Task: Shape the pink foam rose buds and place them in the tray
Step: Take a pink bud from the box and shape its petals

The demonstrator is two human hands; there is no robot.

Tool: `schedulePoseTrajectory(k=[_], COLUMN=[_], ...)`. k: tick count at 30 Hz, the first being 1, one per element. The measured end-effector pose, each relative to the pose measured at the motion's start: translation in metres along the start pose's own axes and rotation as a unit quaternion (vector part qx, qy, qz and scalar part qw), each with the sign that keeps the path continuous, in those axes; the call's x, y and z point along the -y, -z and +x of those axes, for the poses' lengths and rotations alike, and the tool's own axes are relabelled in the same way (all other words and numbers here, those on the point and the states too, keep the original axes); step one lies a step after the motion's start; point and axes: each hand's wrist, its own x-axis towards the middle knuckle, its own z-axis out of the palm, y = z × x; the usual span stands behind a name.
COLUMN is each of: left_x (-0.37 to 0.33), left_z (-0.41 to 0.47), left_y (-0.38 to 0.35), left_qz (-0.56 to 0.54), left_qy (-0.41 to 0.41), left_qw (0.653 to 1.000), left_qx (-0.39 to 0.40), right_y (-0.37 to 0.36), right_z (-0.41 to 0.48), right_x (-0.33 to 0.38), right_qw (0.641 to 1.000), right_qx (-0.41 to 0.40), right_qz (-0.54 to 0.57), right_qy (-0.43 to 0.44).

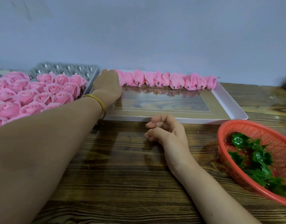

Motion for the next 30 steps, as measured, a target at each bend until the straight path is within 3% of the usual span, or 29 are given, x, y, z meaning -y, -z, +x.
schedulePoseTrajectory(k=[5, 30], left_x=[0.001, -0.006], left_z=[0.0, -0.013], left_y=[0.0, 0.0], left_qz=[0.032, -0.044], left_qy=[-0.017, -0.001], left_qw=[0.999, 0.998], left_qx=[-0.006, -0.045], right_y=[0.0, 0.0], right_z=[0.0, -0.002], right_x=[0.0, 0.003], right_qw=[1.0, 1.0], right_qx=[-0.002, 0.003], right_qz=[-0.002, -0.01], right_qy=[-0.002, -0.01])
